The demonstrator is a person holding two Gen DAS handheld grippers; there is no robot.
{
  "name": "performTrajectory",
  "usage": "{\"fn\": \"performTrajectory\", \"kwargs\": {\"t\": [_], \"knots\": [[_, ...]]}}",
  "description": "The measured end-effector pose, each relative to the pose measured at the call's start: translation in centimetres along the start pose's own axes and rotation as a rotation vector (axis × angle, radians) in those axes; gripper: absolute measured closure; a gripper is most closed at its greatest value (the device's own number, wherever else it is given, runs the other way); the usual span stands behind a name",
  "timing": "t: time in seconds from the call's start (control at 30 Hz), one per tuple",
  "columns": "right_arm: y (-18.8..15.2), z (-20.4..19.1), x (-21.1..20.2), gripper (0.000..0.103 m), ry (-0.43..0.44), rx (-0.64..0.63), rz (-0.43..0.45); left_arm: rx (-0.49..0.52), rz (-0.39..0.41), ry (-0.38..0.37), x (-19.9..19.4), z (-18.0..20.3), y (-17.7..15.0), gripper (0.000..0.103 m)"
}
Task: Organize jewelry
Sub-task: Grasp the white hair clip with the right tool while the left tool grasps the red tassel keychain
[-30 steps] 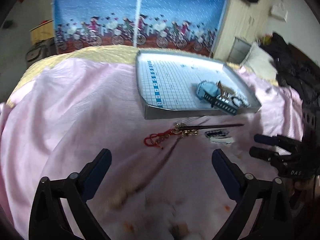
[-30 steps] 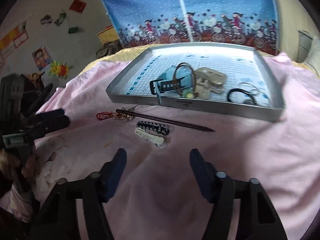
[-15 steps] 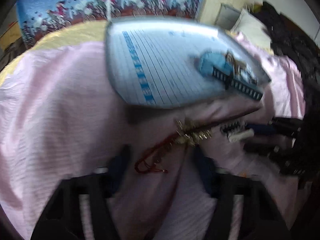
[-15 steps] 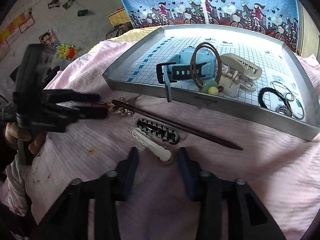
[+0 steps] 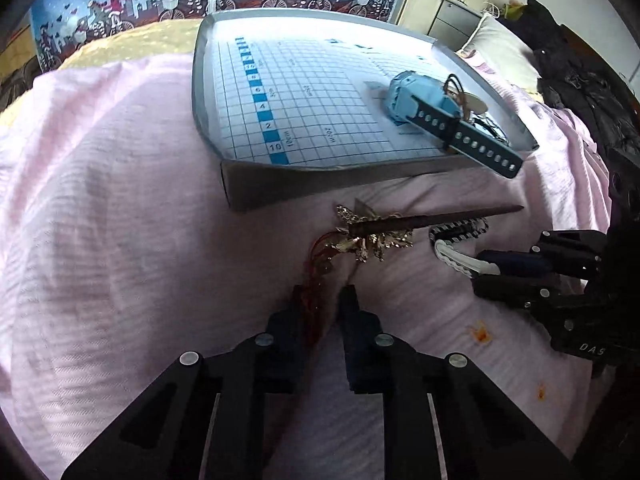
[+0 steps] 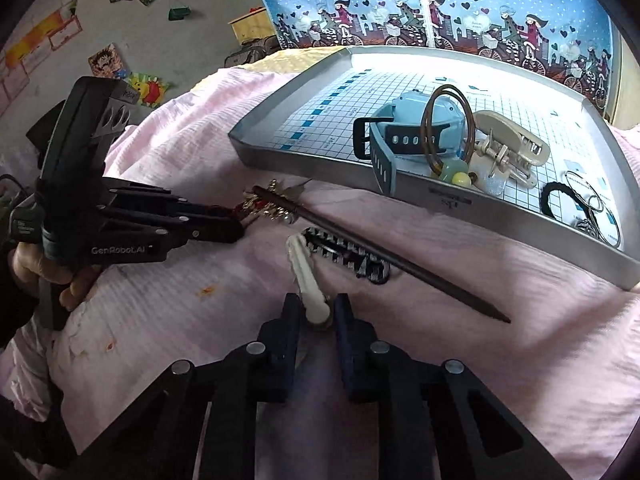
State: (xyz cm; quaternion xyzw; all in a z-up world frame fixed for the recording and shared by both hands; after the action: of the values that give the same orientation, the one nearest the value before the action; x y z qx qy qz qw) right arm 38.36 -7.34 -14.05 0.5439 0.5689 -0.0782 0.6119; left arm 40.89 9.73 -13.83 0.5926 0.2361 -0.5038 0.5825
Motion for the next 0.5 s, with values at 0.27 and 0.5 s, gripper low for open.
{"fn": "performTrajectory", "kwargs": {"t": [0.27, 0.5], "knots": [[-0.2, -0.6, 0.5, 0.087, -0.022, -0.01, 0.011, -0.029, 0.012, 0.03, -0.4, 0.1, -0.4, 0.097], [-0.6, -0.5, -0.6, 0.087, 0.072, 0.047, 0.024, -0.195, 0.066, 0.016, -2.3, 0.7, -2.3, 0.099]]}}
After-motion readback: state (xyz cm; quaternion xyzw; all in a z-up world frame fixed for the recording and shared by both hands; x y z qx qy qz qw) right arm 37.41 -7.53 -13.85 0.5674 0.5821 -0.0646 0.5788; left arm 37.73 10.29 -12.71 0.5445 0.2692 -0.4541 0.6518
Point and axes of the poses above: each gripper's, at about its wrist camera, not at the fingertips, and x roughly the way its jaws point, z to its right, y to its top, the point moved 1 cm from there along x, roughly the way its jaws point
